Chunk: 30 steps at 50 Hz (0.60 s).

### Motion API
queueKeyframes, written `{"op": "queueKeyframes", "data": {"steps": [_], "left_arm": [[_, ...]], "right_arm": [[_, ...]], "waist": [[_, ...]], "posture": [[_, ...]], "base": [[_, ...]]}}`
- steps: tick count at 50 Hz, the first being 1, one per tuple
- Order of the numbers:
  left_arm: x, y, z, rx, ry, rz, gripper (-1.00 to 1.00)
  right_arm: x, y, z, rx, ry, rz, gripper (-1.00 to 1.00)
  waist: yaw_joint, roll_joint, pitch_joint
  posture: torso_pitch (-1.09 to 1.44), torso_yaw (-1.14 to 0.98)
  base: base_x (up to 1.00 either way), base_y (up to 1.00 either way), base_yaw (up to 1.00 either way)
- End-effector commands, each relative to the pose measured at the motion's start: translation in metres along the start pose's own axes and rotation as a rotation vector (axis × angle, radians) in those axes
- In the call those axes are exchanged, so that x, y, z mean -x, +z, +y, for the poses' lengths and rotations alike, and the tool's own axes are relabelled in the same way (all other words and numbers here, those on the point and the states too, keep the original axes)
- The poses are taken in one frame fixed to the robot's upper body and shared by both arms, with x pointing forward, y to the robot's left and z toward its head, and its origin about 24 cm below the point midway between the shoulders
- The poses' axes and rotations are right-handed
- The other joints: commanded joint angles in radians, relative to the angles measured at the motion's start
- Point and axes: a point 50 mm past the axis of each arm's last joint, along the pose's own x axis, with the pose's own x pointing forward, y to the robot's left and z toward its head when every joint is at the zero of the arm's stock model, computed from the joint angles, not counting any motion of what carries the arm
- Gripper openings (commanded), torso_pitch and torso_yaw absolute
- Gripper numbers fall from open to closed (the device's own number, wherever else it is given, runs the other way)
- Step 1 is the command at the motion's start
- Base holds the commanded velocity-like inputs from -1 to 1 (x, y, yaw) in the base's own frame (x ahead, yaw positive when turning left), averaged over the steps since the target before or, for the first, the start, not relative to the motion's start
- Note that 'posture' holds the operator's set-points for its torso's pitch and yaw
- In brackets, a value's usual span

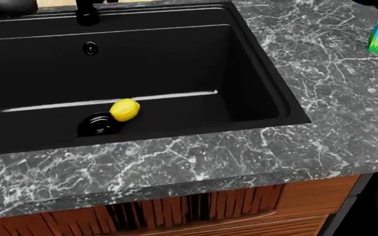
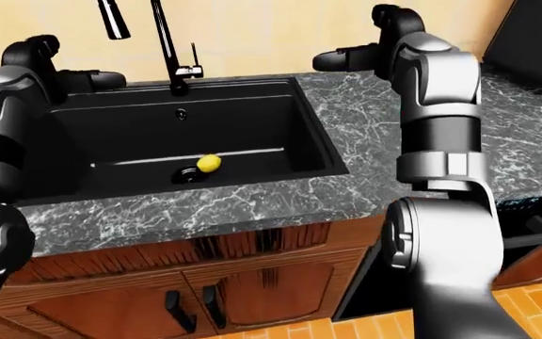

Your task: Turn the sink spout to the right.

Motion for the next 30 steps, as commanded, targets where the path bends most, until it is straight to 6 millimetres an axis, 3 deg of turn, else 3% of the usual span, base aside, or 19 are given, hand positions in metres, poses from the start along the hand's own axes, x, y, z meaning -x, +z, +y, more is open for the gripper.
{"op": "queueKeyframes", "data": {"steps": [1,4,6,8,9,10,11,14,17,20,22,23,24,25,26,27,28,29,30], "left_arm": [[0.009,0.037,0.008,0.015,0.026,-0.145,1.0],[0.01,0.039,0.011,0.015,0.031,-0.147,1.0],[0.01,0.039,0.012,0.014,0.033,-0.148,1.0],[0.01,0.041,0.013,0.014,0.036,-0.149,1.0],[0.01,0.041,0.013,0.014,0.037,-0.149,1.0],[0.01,0.041,0.013,0.015,0.038,-0.15,1.0],[0.01,0.041,0.013,0.014,0.038,-0.15,1.0],[0.01,0.041,0.014,0.015,0.04,-0.149,1.0],[0.011,0.042,0.015,0.015,0.042,-0.151,1.0],[0.011,0.041,0.016,0.015,0.044,-0.15,1.0],[0.011,0.04,0.017,0.017,0.046,-0.149,1.0],[0.011,0.041,0.018,0.017,0.048,-0.149,1.0],[0.011,0.041,0.019,0.019,0.049,-0.149,1.0],[0.011,0.041,0.02,0.02,0.05,-0.149,1.0],[0.011,0.041,0.021,0.02,0.052,-0.148,1.0],[0.011,0.041,0.022,0.022,0.055,-0.148,1.0],[0.011,0.041,0.023,0.025,0.056,-0.148,1.0],[0.012,0.042,0.023,0.028,0.057,-0.151,1.0],[0.012,0.042,0.024,0.025,0.061,-0.155,1.0]], "right_arm": [[0.009,0.032,0.004,0.009,0.016,-0.136,1.0],[0.009,0.032,0.003,0.008,0.016,-0.136,1.0],[0.009,0.032,0.004,0.009,0.017,-0.135,1.0],[0.009,0.032,0.004,0.009,0.016,-0.136,1.0],[0.009,0.032,0.004,0.009,0.017,-0.136,1.0],[0.009,0.032,0.004,0.009,0.017,-0.135,1.0],[0.009,0.032,0.004,0.009,0.017,-0.136,1.0],[0.009,0.032,0.003,0.008,0.015,-0.136,1.0],[0.01,0.032,0.003,0.008,0.015,-0.136,1.0],[0.009,0.031,0.003,0.007,0.015,-0.135,1.0],[0.01,0.032,0.003,0.008,0.016,-0.136,1.0],[0.01,0.033,0.003,0.009,0.017,-0.136,1.0],[0.009,0.033,0.004,0.009,0.016,-0.136,1.0],[0.009,0.033,0.004,0.009,0.016,-0.136,1.0],[0.009,0.033,0.004,0.01,0.016,-0.136,1.0],[0.01,0.034,0.004,0.01,0.018,-0.138,1.0],[0.01,0.034,0.004,0.014,0.014,-0.139,1.0],[0.01,0.035,0.004,0.011,0.015,-0.14,1.0],[0.01,0.036,0.004,0.014,0.019,-0.144,1.0]], "waist": [[0.008,0.003,-0.031],[0.001,0.035,-0.023],[-0.006,0.068,-0.027],[-0.015,0.12,-0.042],[-0.021,0.137,-0.062],[-0.01,0.116,-0.038],[-0.018,0.133,-0.031],[-0.007,0.109,-0.039],[0.0,0.081,-0.033],[0.01,0.044,-0.03],[0.019,0.005,-0.035],[0.023,-0.025,-0.043],[0.03,-0.032,-0.055],[0.02,-0.019,-0.039],[0.024,-0.038,-0.03],[-0.004,-0.019,-0.065],[0.004,-0.018,-0.072],[-0.005,-0.015,-0.046],[-0.005,-0.013,-0.062]], "posture": [[0.0,0.0],[0.0,0.0],[0.0,0.0],[0.0,0.0],[0.0,0.0],[0.0,0.0],[0.0,0.0],[0.0,0.0],[0.0,0.0],[0.0,0.0],[0.0,0.0],[0.0,0.0],[0.0,0.0],[0.0,0.0],[0.0,0.0],[0.0,0.0],[0.0,0.0],[0.0,0.0],[0.0,0.0]], "base": [[0.3,0.0,0.0],[0.31,0.0,0.0],[0.31,0.0,0.0],[0.31,0.0,0.0],[0.3,0.0,0.0],[0.3,0.0,0.0],[0.32,0.0,0.0],[0.31,0.0,0.0],[0.3,0.0,0.0],[0.3,0.0,0.0],[0.31,0.0,0.0],[0.32,0.0,0.0],[0.3,0.0,0.0],[0.3,0.0,0.0],[0.3,0.0,0.0],[0.31,0.0,0.0],[0.31,0.0,0.0],[0.0,0.0,0.0],[0.0,0.0,0.0]]}}
